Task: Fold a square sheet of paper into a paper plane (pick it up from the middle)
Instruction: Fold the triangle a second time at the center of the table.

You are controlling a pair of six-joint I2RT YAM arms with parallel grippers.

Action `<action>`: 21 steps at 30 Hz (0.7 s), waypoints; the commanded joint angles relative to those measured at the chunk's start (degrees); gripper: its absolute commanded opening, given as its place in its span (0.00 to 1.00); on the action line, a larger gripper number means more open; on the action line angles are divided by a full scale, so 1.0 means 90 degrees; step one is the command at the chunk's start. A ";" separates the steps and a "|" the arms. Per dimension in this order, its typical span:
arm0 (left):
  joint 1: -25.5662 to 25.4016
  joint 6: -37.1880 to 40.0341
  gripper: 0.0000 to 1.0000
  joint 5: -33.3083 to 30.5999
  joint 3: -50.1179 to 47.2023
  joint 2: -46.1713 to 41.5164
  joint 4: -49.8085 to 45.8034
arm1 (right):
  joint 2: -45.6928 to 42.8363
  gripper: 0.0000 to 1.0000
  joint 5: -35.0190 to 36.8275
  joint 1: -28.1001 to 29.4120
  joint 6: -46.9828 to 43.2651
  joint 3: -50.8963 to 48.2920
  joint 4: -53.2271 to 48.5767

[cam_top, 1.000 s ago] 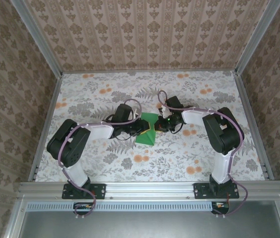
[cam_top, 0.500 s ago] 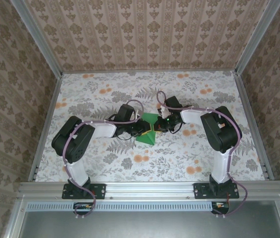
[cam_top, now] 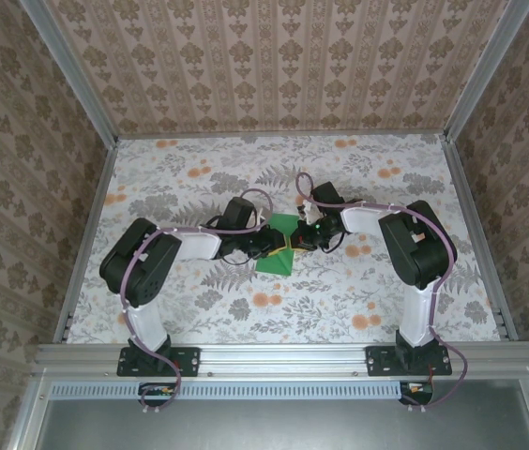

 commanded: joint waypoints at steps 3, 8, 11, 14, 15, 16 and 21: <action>-0.0030 0.0159 0.22 0.0110 0.0104 0.0165 -0.0080 | 0.0135 0.04 -0.0055 -0.0011 -0.0075 0.0086 -0.0192; -0.0031 0.0144 0.22 0.0103 0.0095 0.0194 -0.0067 | 0.0161 0.04 -0.0004 -0.0009 -0.0075 0.0092 -0.0226; -0.0031 0.0141 0.22 0.0107 0.0092 0.0212 -0.0068 | 0.0168 0.04 0.0045 -0.0004 -0.0085 0.0102 -0.0255; -0.0027 0.0139 0.22 0.0119 0.0089 0.0229 -0.0072 | 0.0174 0.04 0.0078 -0.0005 -0.0085 0.0105 -0.0265; -0.0031 0.0143 0.22 0.0120 0.0089 0.0234 -0.0063 | 0.0179 0.04 0.0100 -0.0011 -0.0085 0.0113 -0.0271; -0.0031 0.0144 0.22 0.0118 0.0089 0.0241 -0.0056 | 0.0176 0.04 0.0121 -0.0004 -0.0085 0.0122 -0.0275; -0.0031 0.0140 0.22 0.0120 0.0089 0.0243 -0.0056 | 0.0167 0.04 0.0210 -0.0011 -0.0074 0.0150 -0.0323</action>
